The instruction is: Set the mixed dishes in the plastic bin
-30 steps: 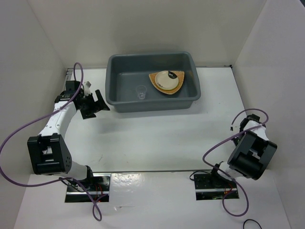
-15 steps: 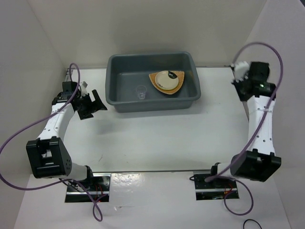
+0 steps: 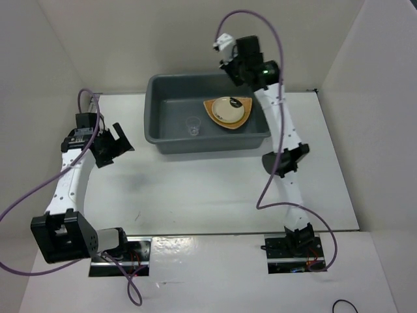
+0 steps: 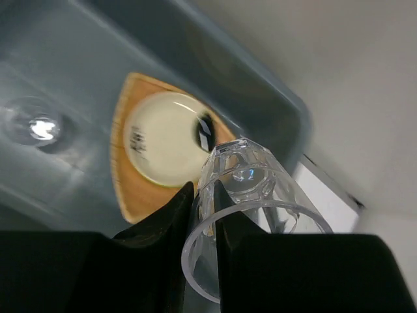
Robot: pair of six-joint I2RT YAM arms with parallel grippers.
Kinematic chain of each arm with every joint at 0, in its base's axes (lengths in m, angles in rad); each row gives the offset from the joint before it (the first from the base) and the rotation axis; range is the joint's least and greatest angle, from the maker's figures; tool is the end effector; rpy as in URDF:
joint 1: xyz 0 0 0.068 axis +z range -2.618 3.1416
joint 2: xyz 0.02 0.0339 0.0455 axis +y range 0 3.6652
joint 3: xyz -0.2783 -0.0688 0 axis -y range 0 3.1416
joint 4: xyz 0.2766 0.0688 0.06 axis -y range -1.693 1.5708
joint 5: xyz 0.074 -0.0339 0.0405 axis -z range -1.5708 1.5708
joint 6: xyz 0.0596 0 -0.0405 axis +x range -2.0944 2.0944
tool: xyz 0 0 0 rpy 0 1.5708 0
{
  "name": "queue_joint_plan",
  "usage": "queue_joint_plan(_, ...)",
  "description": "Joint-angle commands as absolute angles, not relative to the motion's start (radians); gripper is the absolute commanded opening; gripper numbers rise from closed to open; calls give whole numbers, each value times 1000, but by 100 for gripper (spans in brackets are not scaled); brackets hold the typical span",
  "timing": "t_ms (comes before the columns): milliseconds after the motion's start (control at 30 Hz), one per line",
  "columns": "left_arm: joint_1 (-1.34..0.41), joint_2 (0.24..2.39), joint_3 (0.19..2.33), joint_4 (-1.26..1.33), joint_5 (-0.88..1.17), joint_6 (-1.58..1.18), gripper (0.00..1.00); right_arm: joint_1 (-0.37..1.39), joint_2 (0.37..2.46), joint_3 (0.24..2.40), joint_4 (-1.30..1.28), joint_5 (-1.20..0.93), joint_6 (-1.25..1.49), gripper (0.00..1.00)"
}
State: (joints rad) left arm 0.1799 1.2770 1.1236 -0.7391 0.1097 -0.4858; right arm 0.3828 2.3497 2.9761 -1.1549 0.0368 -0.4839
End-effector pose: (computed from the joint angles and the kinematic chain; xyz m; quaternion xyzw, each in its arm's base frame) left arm 0.3018 0.0482 0.2932 -0.2904 0.8959 -0.1017 0.3204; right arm 0.4830 0.1921 0.4550 -0.3558 0.7908 -0.0411 0.4963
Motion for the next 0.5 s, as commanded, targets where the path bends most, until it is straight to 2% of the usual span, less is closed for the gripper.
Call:
queue_joint_plan(0, 184, 1174, 1114, -781, 72, -526, 100, 541, 2456, 3103, -1231, 84, -537, 3)
queue_joint_plan(167, 184, 1033, 1077, -805, 61, -561, 100, 623, 2607, 3134, -1074, 63, -620, 7)
queue_joint_plan(467, 184, 934, 1077, -913, 72, -561, 100, 603, 2753, 3097, -841, 0, -791, 14)
